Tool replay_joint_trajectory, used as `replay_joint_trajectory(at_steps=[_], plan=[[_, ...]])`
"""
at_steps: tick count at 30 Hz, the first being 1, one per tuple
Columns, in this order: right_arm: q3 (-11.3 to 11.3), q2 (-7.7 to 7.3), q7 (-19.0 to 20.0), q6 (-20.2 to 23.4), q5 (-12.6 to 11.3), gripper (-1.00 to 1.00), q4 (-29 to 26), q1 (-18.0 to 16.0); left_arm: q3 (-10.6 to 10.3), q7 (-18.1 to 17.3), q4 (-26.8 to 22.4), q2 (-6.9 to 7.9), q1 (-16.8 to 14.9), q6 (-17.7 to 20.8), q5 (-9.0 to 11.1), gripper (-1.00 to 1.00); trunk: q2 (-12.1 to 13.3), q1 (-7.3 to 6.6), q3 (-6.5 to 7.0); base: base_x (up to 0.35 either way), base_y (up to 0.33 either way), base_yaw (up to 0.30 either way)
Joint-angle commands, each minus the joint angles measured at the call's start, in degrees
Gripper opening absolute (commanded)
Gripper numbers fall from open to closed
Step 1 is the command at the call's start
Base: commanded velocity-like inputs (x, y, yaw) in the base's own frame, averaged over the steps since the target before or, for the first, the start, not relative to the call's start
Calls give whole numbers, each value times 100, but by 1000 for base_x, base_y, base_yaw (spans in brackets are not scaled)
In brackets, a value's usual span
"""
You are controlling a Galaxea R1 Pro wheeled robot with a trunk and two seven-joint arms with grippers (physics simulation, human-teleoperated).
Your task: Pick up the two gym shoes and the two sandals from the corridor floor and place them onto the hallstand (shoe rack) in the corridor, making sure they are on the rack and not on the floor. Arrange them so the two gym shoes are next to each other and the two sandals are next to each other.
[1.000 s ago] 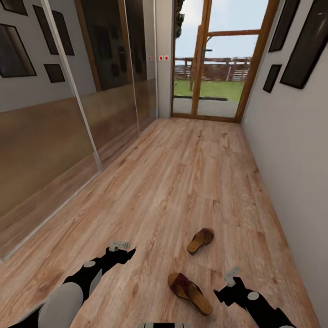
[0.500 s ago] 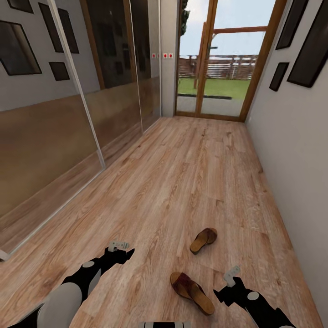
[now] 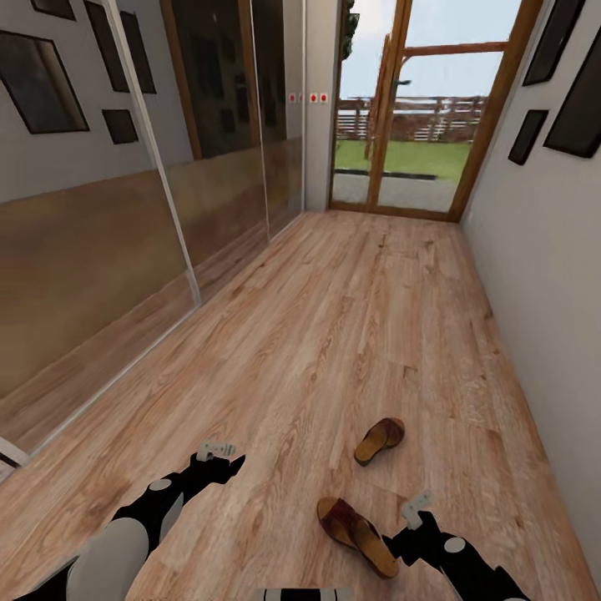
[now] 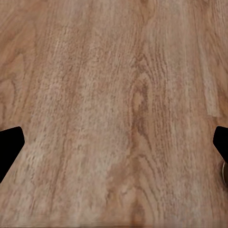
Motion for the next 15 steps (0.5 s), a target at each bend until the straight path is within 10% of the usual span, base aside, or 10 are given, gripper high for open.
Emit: replay_joint_trajectory(at_steps=[1, 15], plan=[[-49, 11, 39, -25, 55, 100, 20, -1, 49, -17, -6, -7, -3, -18, -61, 100, -3, 1, -34, 0, 0, 156], [-54, 16, 33, -31, 56, 100, 53, -1, 49, -13, -6, -12, -3, -13, -58, 100, -18, 30, -375, 0, 0, 159]])
